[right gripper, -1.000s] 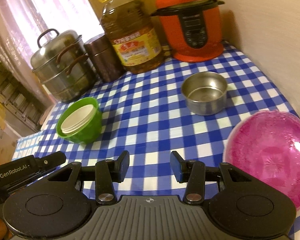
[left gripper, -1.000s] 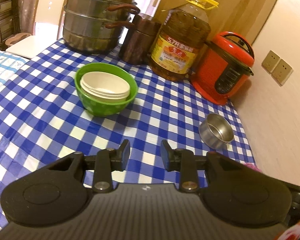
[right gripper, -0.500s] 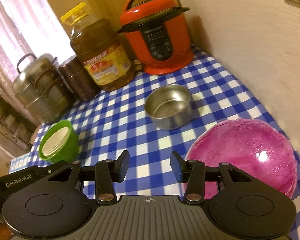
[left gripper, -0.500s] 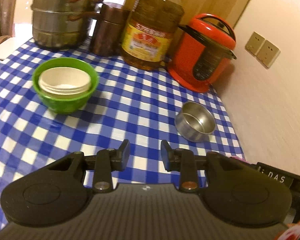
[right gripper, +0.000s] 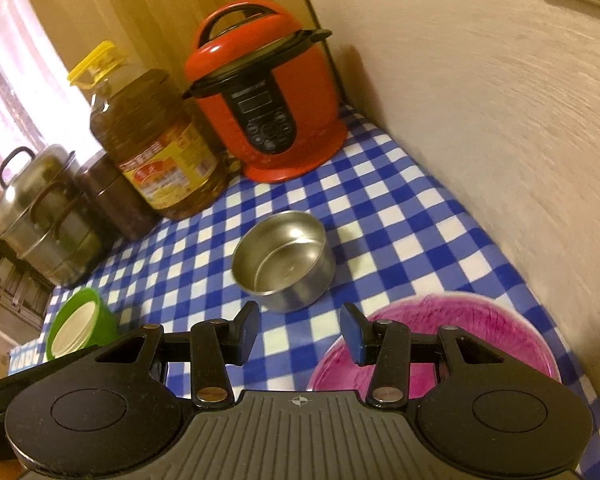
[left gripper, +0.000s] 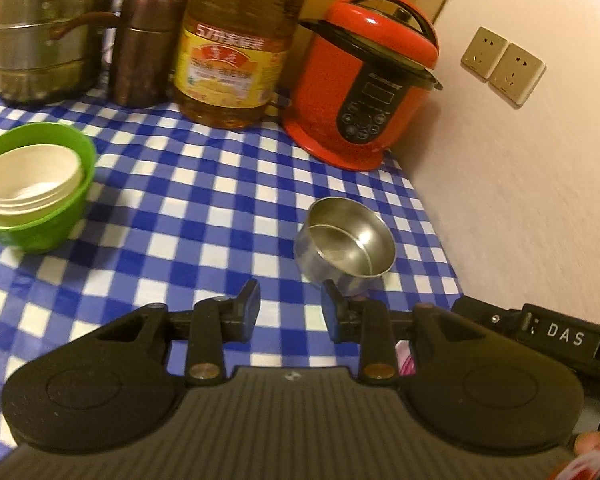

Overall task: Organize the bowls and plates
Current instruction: 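Move the right gripper to the rim of the small steel bowl, then close the right gripper on the steel bowl rim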

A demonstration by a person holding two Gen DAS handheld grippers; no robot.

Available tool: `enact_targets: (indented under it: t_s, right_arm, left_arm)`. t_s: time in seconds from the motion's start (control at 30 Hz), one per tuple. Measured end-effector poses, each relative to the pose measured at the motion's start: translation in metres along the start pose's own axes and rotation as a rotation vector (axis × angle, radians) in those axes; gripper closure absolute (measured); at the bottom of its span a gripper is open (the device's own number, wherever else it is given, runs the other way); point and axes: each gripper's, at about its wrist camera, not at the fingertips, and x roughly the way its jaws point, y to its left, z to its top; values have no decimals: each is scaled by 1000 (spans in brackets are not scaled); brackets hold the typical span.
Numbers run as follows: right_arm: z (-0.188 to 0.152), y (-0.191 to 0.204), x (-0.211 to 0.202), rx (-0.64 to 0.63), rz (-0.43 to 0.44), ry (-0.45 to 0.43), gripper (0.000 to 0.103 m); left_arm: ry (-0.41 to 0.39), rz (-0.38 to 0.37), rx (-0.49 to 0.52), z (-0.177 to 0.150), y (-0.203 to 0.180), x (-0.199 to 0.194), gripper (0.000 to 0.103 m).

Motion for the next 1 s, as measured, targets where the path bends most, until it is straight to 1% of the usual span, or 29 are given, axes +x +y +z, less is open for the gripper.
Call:
enact_targets:
  t_s: [0.3,0.47,0.7,1.0]
  right_arm:
    - [22,-16,38,-7,-4,18,58]
    - [34,-20,64,-25,6,39,58]
    - [48,-21,99,-49,10,75,58]
    - [57,-25,130,-49,12,123,58]
  left_arm:
    - [17,-14,0,14,-4,48,74]
    - [37,-14,11,22,-3,76,74]
    - [58,-26,2,32,2,113,74]
    - [89,-64,-27,38,4,139,75]
